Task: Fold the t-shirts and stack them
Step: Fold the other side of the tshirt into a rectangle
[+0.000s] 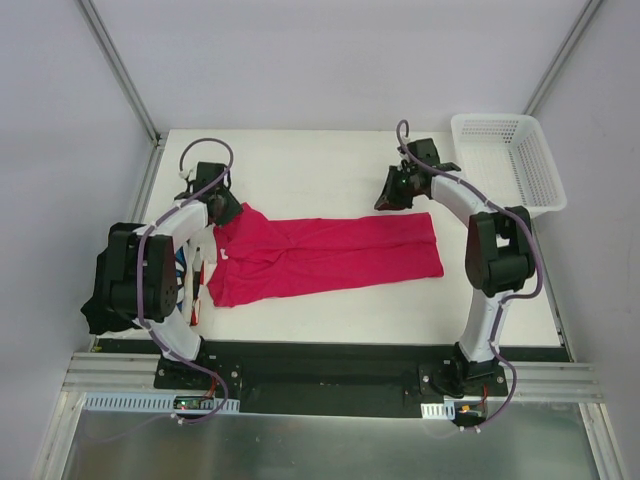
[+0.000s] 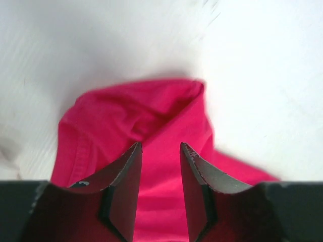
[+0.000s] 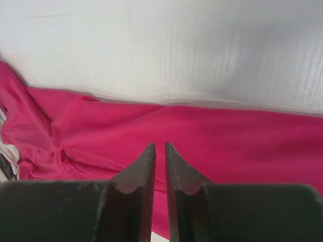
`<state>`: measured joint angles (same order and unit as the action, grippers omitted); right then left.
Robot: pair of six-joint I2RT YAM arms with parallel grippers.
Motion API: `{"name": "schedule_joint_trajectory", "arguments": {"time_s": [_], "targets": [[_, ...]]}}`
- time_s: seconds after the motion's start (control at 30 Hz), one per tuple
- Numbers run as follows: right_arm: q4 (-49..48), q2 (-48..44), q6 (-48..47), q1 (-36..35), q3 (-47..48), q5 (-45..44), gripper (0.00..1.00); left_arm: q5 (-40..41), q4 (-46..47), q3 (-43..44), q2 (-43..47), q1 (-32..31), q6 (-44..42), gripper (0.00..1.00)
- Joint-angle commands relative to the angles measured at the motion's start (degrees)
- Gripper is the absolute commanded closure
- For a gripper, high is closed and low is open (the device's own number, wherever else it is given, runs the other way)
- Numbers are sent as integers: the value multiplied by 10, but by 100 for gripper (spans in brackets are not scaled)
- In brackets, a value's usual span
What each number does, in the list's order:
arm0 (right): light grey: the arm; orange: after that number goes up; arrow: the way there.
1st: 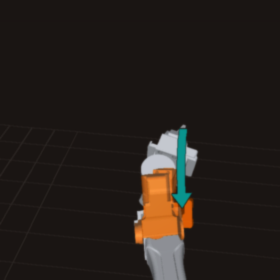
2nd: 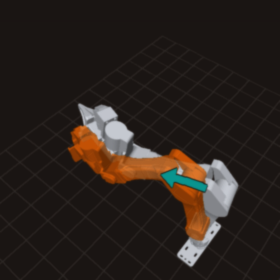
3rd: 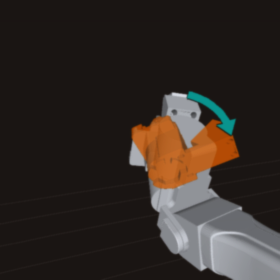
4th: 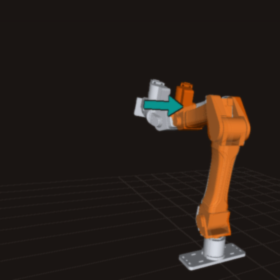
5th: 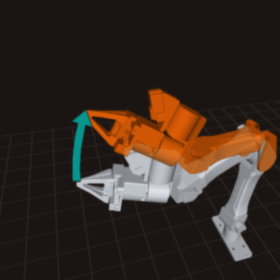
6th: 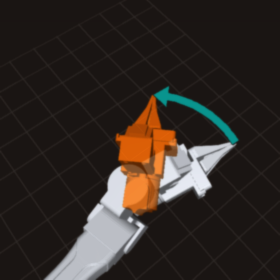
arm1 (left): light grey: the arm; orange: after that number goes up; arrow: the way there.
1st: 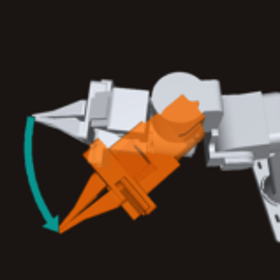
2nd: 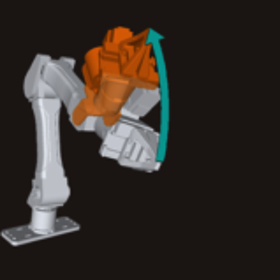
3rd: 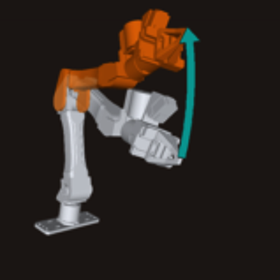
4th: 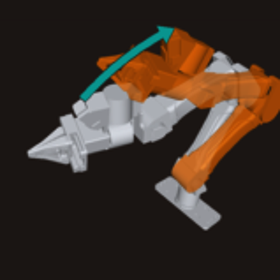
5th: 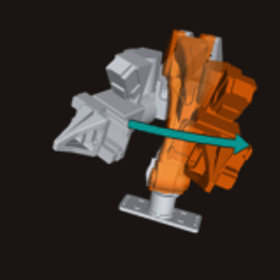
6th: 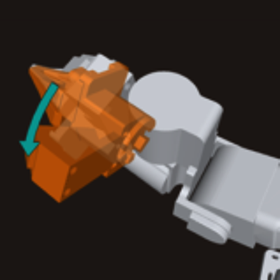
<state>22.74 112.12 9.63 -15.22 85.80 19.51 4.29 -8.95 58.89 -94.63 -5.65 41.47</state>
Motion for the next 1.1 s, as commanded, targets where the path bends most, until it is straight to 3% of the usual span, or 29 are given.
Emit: {"name": "schedule_joint_trajectory", "arguments": {"time_s": [0.0, 0.23, 0.57, 1.07], "targets": [[-11, -30, -3, 11, -6, 4, 84, 49, 30, 74, -27, 10, -41, 63], [-13, -38, 3, 33, -39, 4, 84, 77, 27, 117, -62, 35, -77, 59], [-19, -73, 8, 73, -75, 6, 83, 75, 13, 93, -70, 37, -105, 52], [-20, -73, 14, 85, -73, 15, 83, 17, 10, 32, -67, 35, -83, 58]]}}
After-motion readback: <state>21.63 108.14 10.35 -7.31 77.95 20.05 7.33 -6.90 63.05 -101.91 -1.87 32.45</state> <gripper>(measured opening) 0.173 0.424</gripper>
